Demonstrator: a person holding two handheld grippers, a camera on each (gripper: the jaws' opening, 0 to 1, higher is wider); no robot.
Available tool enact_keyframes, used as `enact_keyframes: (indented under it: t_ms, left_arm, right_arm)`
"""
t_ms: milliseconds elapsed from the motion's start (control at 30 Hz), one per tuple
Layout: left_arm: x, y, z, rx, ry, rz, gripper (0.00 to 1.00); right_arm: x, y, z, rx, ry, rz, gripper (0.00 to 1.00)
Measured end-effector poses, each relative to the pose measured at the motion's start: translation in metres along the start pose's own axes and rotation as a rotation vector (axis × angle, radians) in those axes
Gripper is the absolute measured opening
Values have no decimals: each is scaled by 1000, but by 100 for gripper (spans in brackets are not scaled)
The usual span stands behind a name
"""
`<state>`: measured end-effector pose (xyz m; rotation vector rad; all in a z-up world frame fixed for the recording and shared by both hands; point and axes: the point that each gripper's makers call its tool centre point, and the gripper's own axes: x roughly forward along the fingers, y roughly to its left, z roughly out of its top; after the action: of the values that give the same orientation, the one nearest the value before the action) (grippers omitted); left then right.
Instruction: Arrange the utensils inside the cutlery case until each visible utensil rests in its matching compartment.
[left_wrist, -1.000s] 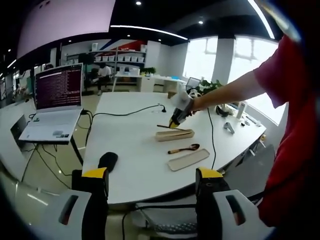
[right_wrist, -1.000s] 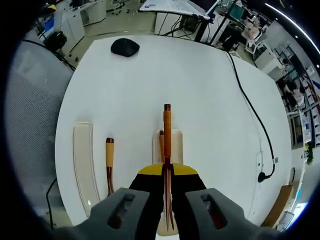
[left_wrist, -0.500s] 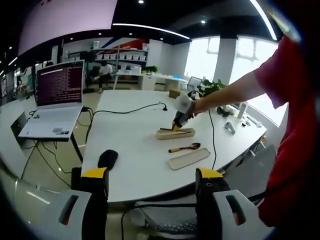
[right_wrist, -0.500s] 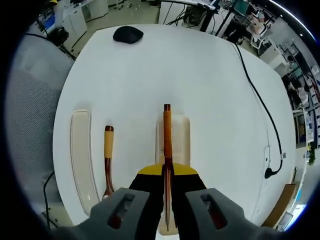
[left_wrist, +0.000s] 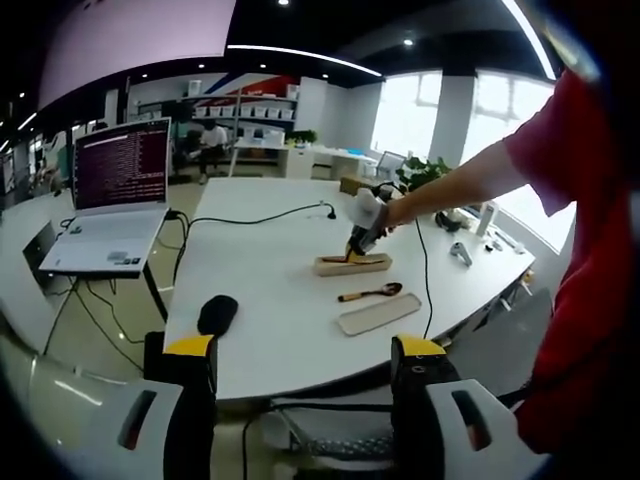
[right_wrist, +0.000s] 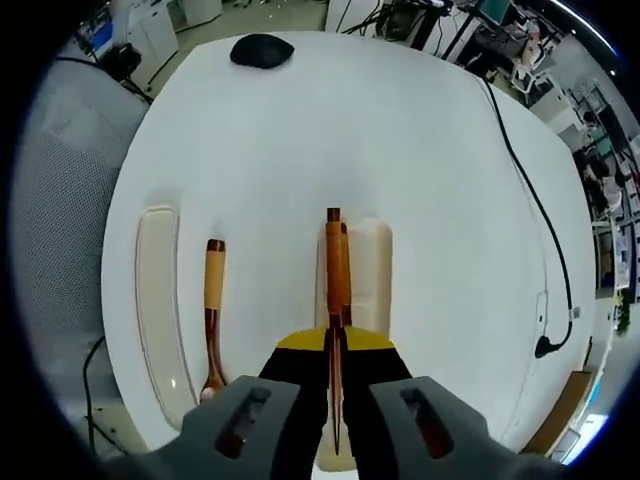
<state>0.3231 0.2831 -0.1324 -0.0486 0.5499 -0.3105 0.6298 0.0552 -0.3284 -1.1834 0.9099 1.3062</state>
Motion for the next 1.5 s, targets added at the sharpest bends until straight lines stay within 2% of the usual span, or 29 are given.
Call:
enact_keyframes:
  t_ms: [533,733,1100,1500]
  left_arm:
    - [4,-1,0,-4,1,-2,73]
    - [3,0,-1,-4,1,0,73]
    - [2,1,-1,-8,-2,1,72]
    - [4,-1,7,16,-8,-10,72]
  right_arm:
    - [4,-6,-6,2,27,4,0]
    - [4,-8,-1,-1,13,2,0]
    - [3,-7,-10,49,33,7,0]
    - [-7,-8,-9,80,7,-17,1]
